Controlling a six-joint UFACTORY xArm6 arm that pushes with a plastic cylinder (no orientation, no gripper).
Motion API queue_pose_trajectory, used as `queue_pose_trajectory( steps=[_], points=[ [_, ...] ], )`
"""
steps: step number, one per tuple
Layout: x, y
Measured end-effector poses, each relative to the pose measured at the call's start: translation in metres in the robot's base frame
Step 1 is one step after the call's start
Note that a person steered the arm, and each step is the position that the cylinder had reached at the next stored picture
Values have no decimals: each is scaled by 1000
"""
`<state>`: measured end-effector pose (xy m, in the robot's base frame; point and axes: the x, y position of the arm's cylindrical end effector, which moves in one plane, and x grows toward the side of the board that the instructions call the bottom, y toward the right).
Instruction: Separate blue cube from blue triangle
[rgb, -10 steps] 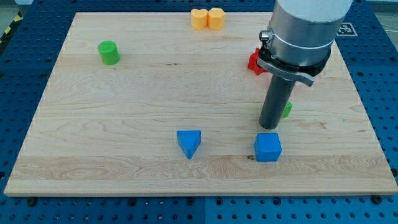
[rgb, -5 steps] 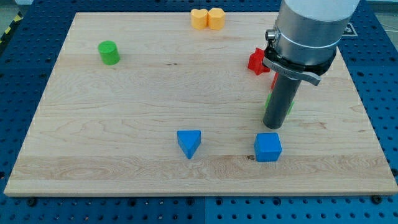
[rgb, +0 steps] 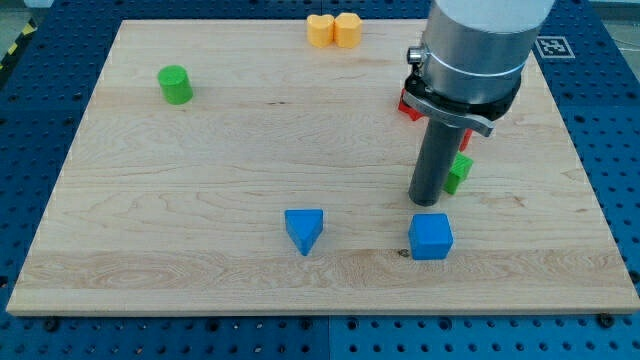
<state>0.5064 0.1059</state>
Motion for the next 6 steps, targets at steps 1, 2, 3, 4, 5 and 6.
queue_pose_trajectory(
  steps=[1,2,3,4,5,6],
  points=[
    [9,-4],
    [11,-21],
    [12,-21],
    [24,-6],
    [28,-5],
    [31,-6]
  ],
)
